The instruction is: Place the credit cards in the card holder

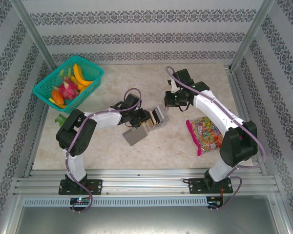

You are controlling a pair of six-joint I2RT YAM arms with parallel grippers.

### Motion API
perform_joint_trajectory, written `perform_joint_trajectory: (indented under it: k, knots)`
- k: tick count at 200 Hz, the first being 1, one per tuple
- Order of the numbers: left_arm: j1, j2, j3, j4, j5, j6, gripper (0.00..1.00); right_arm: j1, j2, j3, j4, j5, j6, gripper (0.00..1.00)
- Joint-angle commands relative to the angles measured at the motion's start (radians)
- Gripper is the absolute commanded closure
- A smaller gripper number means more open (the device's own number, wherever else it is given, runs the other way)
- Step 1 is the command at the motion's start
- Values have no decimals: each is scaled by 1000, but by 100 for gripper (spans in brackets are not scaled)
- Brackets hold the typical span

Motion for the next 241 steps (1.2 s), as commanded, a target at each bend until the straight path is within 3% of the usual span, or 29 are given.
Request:
perform_joint_trajectory:
  k: [1,26,91,160,214,241]
  knots:
    - [-9,-19,2,10,9,-3,64,40,12,-22,32,-59,5,100]
    - [-9,-24,0,9,9,1,64,70,52,-12,32,-58,-5,100]
    - [-9,-35,-5,-4,2,5,64,59,73,-34,-10,136,-36,100]
    - [-9,-72,-2,-24,-2,33,62,30,6,-55,-23,105,-30,100]
    - [-7,-223,-44,-147,-82,142,51,32,-165,-207,157,60,55,100]
    - [24,-327,-104,-251,-144,206,39,56,-282,-340,328,50,100,100]
